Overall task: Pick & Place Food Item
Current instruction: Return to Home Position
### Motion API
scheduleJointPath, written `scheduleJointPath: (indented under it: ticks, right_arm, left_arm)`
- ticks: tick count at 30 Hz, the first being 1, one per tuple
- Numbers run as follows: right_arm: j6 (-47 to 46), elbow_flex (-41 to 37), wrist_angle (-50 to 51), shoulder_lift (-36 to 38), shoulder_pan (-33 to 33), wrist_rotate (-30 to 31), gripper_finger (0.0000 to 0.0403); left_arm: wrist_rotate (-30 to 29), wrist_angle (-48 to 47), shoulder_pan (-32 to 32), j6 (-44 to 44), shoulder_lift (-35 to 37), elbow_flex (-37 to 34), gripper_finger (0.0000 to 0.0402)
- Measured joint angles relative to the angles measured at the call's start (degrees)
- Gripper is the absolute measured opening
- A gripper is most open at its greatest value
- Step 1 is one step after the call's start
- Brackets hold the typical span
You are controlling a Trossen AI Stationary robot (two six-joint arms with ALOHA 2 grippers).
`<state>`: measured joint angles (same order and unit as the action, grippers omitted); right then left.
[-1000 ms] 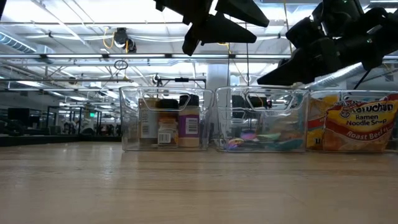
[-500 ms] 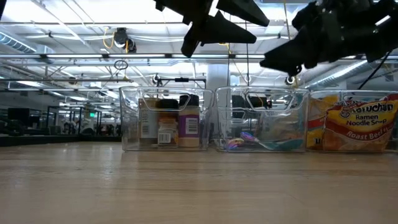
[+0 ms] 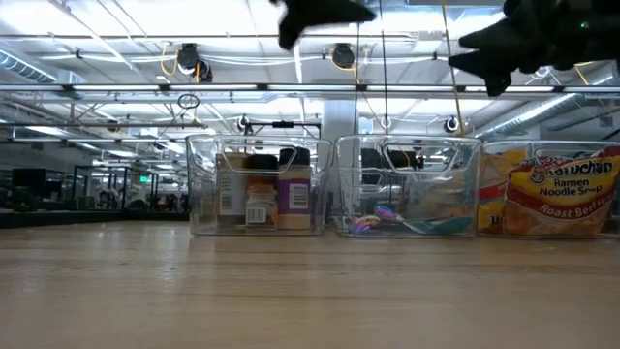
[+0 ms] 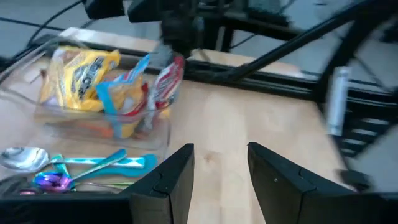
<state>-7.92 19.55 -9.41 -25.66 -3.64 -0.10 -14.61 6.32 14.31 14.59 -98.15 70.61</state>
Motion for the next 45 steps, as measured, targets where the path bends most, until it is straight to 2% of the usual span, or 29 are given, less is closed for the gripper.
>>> scheduleJointPath:
  ticks: [2,4,7,13,18,22,26,29,33,36,40,42,45]
  right_arm:
    - [0.0,0.0,1.6,2.8,0.0,0.0,0.0185]
    - [0.0,0.0,3.2,5.1,0.0,0.0,0.0187]
    - [0.0,0.0,4.9,7.4,0.0,0.0,0.0189]
    - [3.0,0.0,9.7,11.5,0.0,0.0,0.0188]
    - [5.5,0.0,12.7,14.3,0.0,0.3,0.019]
    - [5.6,0.0,12.7,15.4,0.0,1.9,0.0191]
    - [4.6,0.0,13.2,15.5,0.0,1.6,0.0189]
    - [1.8,0.1,15.7,15.5,0.0,1.4,0.0188]
    - [2.4,0.1,17.6,15.5,0.0,1.3,0.0191]
    - [3.6,0.1,17.9,15.5,0.0,1.3,0.0193]
    - [4.1,0.1,17.9,15.5,0.0,1.3,0.0193]
    - [4.1,0.1,17.8,15.6,0.0,1.3,0.0192]
    - [4.1,0.1,18.2,15.9,0.0,1.0,0.0189]
  left_arm:
    - [3.0,-4.2,-0.5,-0.1,4.6,0.0,0.0159]
    - [3.4,-9.0,0.0,-2.1,9.3,0.0,0.0159]
    - [0.0,-14.6,2.2,-7.6,15.6,0.1,0.0159]
    - [-9.7,-25.0,7.8,-12.8,25.5,0.1,0.0159]
    - [-9.7,-38.6,11.1,-17.4,31.4,0.1,0.0159]
    - [-11.5,-44.6,11.5,-12.4,33.2,-1.2,0.0159]
    - [-16.6,-41.7,10.2,-11.0,33.4,-7.3,0.0159]
    - [-20.8,-38.2,8.0,-9.8,34.3,-14.5,0.0159]
    - [-22.6,-28.3,4.4,-7.2,40.4,-26.2,0.0159]
    - [-17.7,-17.2,1.3,-9.0,46.4,-35.5,0.0159]
    - [-5.4,-1.6,-3.4,-14.6,56.2,-46.7,0.0159]
    - [-2.2,1.5,-5.6,-15.5,61.0,-51.1,0.0159]
    - [-1.3,2.2,-7.9,-15.0,68.2,-55.7,0.0159]
